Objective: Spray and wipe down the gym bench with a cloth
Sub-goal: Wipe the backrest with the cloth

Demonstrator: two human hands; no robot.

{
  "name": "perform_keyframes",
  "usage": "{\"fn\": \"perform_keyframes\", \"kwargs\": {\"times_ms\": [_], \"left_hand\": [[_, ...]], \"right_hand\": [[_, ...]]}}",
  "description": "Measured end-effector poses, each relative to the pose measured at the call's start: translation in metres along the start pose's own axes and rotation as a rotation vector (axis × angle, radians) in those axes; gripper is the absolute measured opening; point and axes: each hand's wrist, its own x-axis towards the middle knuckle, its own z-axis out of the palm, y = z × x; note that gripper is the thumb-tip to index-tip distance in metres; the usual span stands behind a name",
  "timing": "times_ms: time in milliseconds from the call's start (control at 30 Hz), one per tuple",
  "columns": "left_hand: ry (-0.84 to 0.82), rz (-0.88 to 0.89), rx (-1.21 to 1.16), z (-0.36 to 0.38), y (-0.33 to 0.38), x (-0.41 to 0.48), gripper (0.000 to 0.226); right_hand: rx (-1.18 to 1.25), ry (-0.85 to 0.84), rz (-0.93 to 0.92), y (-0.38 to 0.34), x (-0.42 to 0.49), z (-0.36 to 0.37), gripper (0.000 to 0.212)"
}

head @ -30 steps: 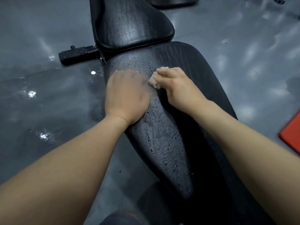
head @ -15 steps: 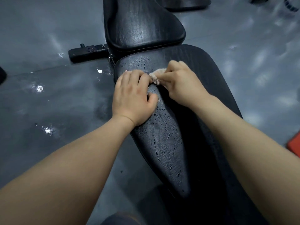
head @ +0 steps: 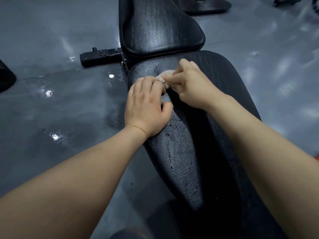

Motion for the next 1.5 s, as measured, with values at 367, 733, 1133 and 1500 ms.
{"fn": "perform_keyframes", "kwargs": {"times_ms": [367,733,1133,1500], "left_hand": [[-0.008,0.003,-0.018,0.000,-0.003,0.000,0.023],[0.004,-0.018,-0.068,0.000,-0.004,-0.001,0.020],[-0.112,0.041,-0.051,-0.017,0.012,-0.021,0.023],[-0.037,-0.069,-0.197,-0.013,0.018,-0.059,0.028]], "right_hand": [[-0.001,0.041,0.054,-0.009,0.036,0.008,0.026],[0.051,0.075,0.080,-0.015,0.057,0.011,0.031],[0.074,-0.022,0.147,-0.027,-0.019,-0.002,0.033],[-0.017,0.013,0.036,-0.039,0.028,-0.001,0.024]]}}
